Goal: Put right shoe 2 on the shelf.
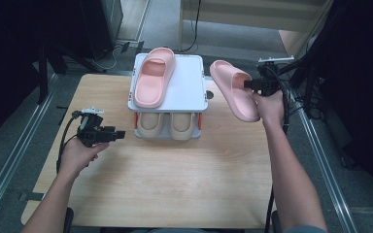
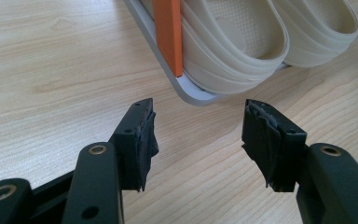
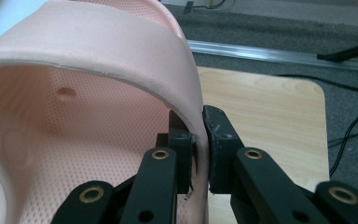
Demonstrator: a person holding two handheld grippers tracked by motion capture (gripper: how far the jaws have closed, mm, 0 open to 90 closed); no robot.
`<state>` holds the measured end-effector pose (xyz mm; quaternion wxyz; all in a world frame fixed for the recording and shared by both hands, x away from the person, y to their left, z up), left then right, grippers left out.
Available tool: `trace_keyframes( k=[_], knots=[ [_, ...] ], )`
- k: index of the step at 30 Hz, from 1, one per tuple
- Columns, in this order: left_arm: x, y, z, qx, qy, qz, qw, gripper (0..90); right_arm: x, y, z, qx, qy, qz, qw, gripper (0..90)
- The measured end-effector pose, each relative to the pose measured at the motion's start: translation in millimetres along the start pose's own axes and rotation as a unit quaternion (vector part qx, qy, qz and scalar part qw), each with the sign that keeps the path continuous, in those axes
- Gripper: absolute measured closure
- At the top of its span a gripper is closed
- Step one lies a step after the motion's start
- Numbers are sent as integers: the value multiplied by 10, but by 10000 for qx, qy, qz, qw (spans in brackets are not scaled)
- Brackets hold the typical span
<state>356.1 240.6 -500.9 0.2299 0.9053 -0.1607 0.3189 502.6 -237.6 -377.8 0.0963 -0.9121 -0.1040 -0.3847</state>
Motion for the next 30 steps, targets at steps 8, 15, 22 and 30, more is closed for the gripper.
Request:
trace_keyframes(
  k=[8, 15, 22, 30],
  knots=[
    [-3, 25, 11, 50, 1, 120, 9999, 441, 295, -324, 15, 44, 38, -279, 9996, 830],
    [1, 30, 1, -26, -13, 184, 9998, 441, 436, -619, 158, -5, -51, -531, 9986, 827],
    [13, 25, -10, -50, 29, 220, 9997, 441, 529, -761, 282, -163, -184, -676, 9974, 823],
    [18, 18, -29, -82, 75, 211, 9997, 442, 616, -938, 452, -280, -293, -668, 9969, 817]
  ],
)
Point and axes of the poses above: each handheld gripper's, and its own axes: z roughly forward along the jaws, x roughly out of its top, y roughly to its right, the point moved 3 cm from there along z, roughly forward along the jaws, and after that the axes turned 2 degrees about -x, right-handed, at the moved point
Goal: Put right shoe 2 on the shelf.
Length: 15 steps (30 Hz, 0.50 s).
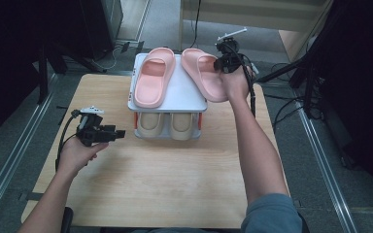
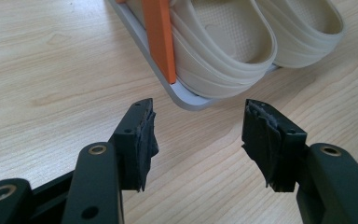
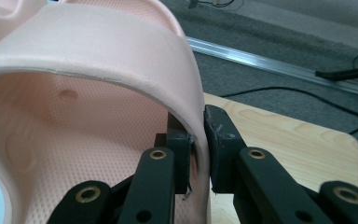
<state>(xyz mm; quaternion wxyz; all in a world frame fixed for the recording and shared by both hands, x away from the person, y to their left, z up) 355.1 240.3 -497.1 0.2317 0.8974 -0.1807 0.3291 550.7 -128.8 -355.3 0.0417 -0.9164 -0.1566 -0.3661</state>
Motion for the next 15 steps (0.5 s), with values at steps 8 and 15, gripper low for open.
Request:
trace_keyframes(
  k=[8, 15],
  knots=[
    [1, -1, 0, -5, 2, 8, 10000, 443, 67, -147, 35, -54, -51, -72, 9999, 783],
    [-4, -4, 17, 17, -51, 28, 10000, 446, 75, -286, 29, 79, -55, -189, 9998, 756]
  ],
)
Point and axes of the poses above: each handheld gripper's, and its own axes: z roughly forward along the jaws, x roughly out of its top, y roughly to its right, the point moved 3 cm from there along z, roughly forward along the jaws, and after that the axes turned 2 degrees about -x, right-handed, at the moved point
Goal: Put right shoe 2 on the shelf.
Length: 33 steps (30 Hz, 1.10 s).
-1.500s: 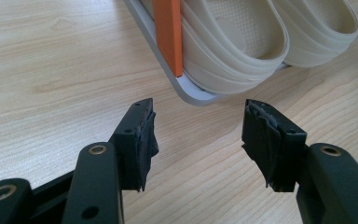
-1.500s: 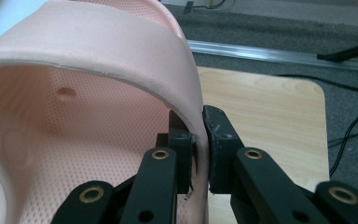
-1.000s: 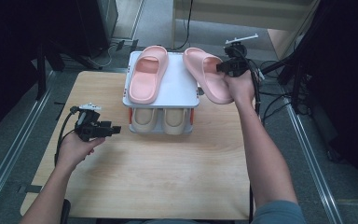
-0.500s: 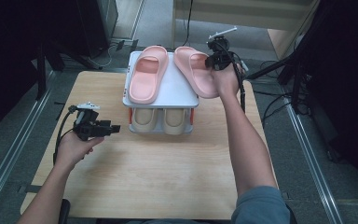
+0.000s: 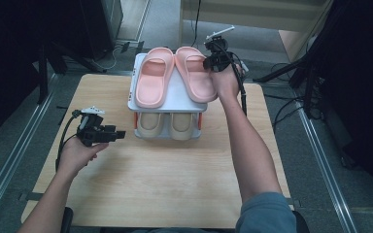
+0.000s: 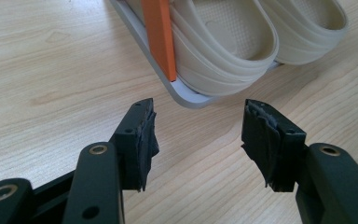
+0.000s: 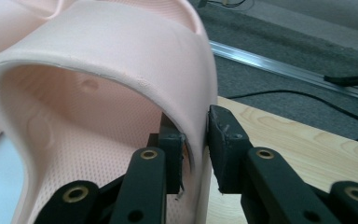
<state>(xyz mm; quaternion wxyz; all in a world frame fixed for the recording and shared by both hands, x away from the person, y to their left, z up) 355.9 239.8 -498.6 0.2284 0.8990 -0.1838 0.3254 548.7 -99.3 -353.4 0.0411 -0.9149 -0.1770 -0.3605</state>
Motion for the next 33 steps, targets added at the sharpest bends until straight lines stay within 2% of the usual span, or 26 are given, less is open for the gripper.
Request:
trace_keyframes(
  k=[8, 14, 22, 33],
  knots=[
    [-1, -11, -1, 28, -10, -11, 10000, 447, -40, -91, -70, 302, 72, -96, 9995, 718],
    [-3, -6, 15, 41, -58, 31, 10000, 447, -151, -148, -101, 607, 235, 16, 9979, 695],
    [-4, -2, 28, 31, -69, 25, 10000, 448, -203, -219, -146, 758, 373, -68, 9964, 671],
    [3, 11, 30, 14, -76, 47, 10000, 447, -234, -182, -135, 927, 466, -9, 9946, 655]
  ],
)
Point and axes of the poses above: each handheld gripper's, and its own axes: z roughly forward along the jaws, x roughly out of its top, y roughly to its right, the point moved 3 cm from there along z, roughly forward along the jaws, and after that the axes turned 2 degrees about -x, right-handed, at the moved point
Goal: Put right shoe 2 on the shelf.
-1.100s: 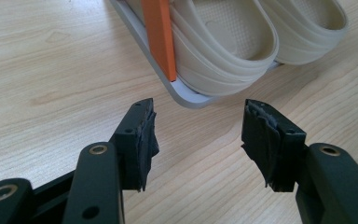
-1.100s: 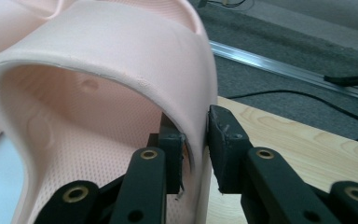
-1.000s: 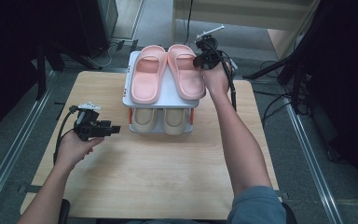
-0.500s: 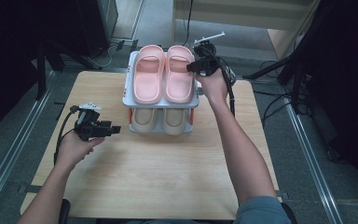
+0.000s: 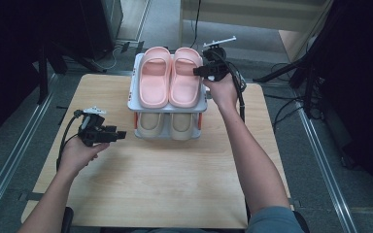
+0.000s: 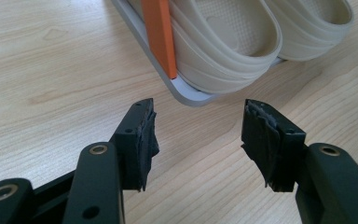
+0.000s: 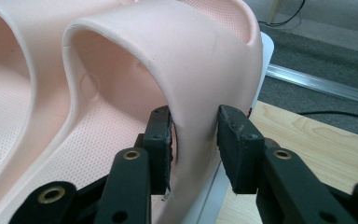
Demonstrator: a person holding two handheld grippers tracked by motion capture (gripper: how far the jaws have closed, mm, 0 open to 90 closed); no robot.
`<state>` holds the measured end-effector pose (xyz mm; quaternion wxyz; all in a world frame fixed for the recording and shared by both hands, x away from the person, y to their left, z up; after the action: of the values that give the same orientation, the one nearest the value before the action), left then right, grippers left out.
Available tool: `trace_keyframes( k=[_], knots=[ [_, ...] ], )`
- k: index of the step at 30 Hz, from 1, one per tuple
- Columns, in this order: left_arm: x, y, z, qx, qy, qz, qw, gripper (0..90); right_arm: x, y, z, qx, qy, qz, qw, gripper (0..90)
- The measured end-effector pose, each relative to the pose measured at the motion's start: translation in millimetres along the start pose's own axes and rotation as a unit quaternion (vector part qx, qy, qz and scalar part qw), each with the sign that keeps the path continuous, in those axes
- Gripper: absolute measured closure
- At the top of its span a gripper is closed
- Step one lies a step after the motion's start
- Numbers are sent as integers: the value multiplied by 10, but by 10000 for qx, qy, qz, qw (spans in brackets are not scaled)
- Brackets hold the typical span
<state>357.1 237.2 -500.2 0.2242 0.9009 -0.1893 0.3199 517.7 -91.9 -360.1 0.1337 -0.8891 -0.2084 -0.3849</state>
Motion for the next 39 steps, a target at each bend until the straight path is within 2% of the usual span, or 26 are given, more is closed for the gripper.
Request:
trace_keyframes(
  k=[7, 15, 24, 31, 39],
  knots=[
    [1, -6, 2, -11, 5, -23, 10000, 447, -11, 15, -25, 160, 2, -57, 9999, 597],
    [8, -11, 9, -11, -2, -16, 10000, 446, -41, 39, -203, 366, 194, -40, 9991, 591],
    [19, 1, 19, -28, -21, 9, 10000, 445, -179, 96, -431, 627, 355, -43, 9974, 697],
    [24, 10, 41, -36, -19, 31, 10000, 446, -320, 122, -563, 620, 424, -235, 9969, 727],
    [35, 2, 62, -79, 32, -13, 10000, 446, -550, 181, -629, 645, 474, -333, 9962, 744]
  ],
)
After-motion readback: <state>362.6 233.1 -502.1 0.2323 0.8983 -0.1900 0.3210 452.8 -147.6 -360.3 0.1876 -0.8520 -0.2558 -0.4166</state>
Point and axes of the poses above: each handheld gripper's, and its own axes: z roughly forward along the jaws, x roughly out of its top, y roughly to its right, the point moved 3 cm from there along z, roughly forward along the jaws, and after that the axes turned 2 degrees about -x, right-handed, at the moved point
